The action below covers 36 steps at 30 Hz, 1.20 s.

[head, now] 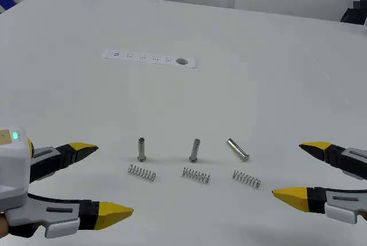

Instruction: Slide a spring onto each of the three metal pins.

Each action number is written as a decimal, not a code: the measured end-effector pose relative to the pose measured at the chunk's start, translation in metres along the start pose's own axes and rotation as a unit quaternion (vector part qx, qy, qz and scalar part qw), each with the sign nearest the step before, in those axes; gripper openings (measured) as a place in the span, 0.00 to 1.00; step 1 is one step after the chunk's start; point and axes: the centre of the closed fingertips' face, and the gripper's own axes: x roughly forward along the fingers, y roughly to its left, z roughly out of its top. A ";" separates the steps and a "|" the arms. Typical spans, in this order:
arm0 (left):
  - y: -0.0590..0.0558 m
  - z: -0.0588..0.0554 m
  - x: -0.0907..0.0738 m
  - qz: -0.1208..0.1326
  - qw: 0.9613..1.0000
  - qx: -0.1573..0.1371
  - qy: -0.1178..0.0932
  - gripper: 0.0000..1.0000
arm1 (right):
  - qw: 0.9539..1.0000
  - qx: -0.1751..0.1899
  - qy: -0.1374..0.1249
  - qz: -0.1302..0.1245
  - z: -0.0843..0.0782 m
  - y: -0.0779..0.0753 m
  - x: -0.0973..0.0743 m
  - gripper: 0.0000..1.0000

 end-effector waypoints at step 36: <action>0.001 0.003 0.001 0.003 1.000 0.000 0.007 0.86 | 1.000 0.014 0.007 0.006 0.004 -0.004 0.012 0.66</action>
